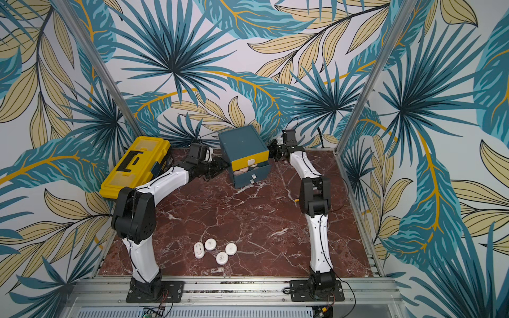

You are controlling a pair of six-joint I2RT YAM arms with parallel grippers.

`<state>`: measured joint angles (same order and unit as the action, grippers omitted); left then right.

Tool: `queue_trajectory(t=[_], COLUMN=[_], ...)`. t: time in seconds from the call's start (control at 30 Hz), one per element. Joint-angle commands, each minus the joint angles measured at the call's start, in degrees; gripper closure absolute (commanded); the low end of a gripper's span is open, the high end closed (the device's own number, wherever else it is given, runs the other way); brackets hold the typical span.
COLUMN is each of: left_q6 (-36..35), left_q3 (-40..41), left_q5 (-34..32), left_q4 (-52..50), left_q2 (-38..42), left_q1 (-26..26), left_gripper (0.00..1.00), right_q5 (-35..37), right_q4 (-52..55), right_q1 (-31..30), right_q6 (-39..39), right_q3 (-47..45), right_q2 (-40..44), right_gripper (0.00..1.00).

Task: Put the bluetooth earphones in the drawer according to color
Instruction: Adjust the storage box at the center of the board.

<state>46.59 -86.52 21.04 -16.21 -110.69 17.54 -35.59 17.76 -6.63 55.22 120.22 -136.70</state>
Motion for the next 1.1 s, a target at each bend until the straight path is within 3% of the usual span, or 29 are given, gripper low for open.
queue_trajectory(t=[0.0, 0.23, 0.63, 1.07], left_q6=[-3.09, -5.89, -7.57, -10.72], left_q3=[-2.66, -2.88, 0.38, -1.42], left_q5=[2.36, 3.78, 4.1, 3.07], left_q4=[0.71, -3.04, -3.57, -7.26], left_q2=[3.58, 5.93, 8.93, 10.19], left_q1=[0.26, 0.32, 0.68, 0.74], left_gripper=[0.43, 0.43, 0.41, 0.38], right_q5=[-7.07, -6.17, -3.84, -1.53], right_q4=[-2.48, -3.32, -8.44, -10.94], right_q1=[-2.74, -6.35, -12.27, -15.38], right_q6=[-4.41, -6.24, -5.73, -6.61], right_q3=[-8.59, -18.11, -28.01, -40.09], right_q2=[9.4, 19.6, 25.13, 35.74], right_gripper=[0.9, 0.88, 0.88, 0.88])
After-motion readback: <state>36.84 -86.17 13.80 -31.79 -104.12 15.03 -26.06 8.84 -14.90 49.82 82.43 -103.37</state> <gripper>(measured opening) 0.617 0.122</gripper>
